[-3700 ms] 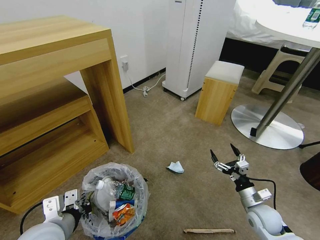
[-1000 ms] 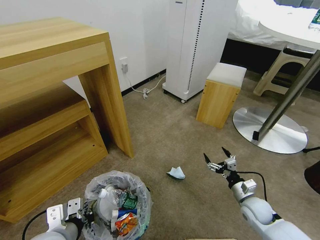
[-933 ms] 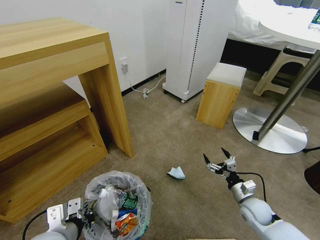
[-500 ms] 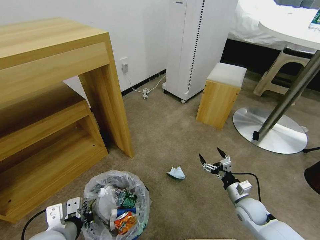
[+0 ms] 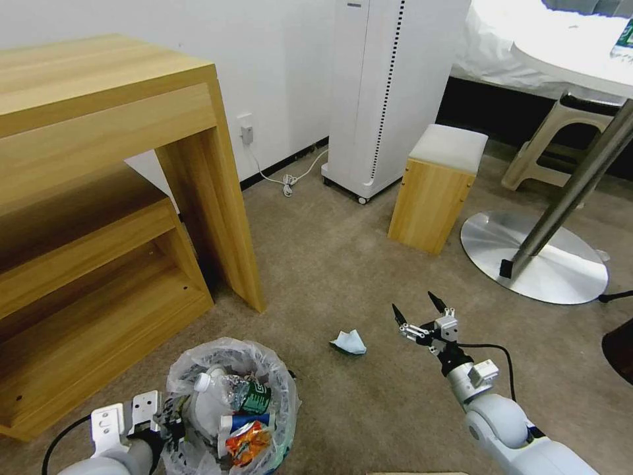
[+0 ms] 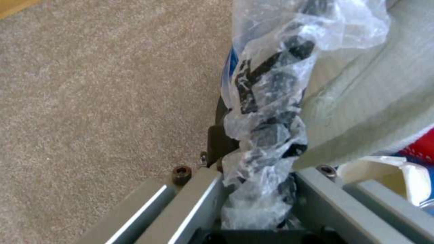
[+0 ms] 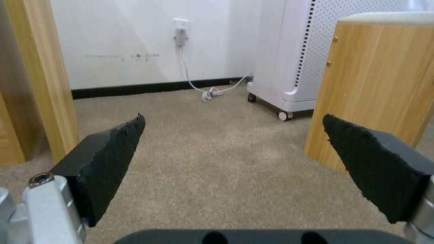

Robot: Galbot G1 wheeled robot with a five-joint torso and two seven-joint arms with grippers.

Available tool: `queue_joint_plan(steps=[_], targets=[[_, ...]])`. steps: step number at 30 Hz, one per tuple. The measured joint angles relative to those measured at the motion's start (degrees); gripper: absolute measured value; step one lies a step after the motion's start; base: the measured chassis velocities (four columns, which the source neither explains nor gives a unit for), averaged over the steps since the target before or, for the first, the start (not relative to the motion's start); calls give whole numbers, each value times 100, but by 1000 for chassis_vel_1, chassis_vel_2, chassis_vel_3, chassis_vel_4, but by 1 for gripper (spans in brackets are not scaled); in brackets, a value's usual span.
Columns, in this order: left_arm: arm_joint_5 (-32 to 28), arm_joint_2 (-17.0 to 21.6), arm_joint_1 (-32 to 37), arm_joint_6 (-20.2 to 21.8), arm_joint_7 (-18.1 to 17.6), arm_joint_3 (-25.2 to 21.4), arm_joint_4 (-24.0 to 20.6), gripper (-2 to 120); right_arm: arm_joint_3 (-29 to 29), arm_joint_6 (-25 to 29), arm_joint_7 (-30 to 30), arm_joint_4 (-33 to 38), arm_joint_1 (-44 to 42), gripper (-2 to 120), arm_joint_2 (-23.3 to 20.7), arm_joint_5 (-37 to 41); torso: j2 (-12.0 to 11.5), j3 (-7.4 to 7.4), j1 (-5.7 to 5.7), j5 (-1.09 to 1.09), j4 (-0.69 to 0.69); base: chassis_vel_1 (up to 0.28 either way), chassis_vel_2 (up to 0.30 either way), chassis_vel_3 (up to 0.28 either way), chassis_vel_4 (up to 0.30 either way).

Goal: Pick up the trash bin and place the garbage on the floor into it.

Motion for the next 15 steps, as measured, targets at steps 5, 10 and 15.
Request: queue_joint_plan(steps=[5,10,15], targets=[[1,15,5,-1,-1,-4,-10,0,20,21,-10,23,-31,100,5,-1,0,0,1,0,0,49,-51,-33,56],[5,13,3,-3,-1,16,-9,0,42,85,-70,30,-79,100,15,2,0,0,1,-1,0,113,-122,-116,129],[9,10,4,-3,-2,23,-6,0,44,92,-1,28,-60,100,24,-83,1,-2,-1,0,-1,102,-100,-71,87]])
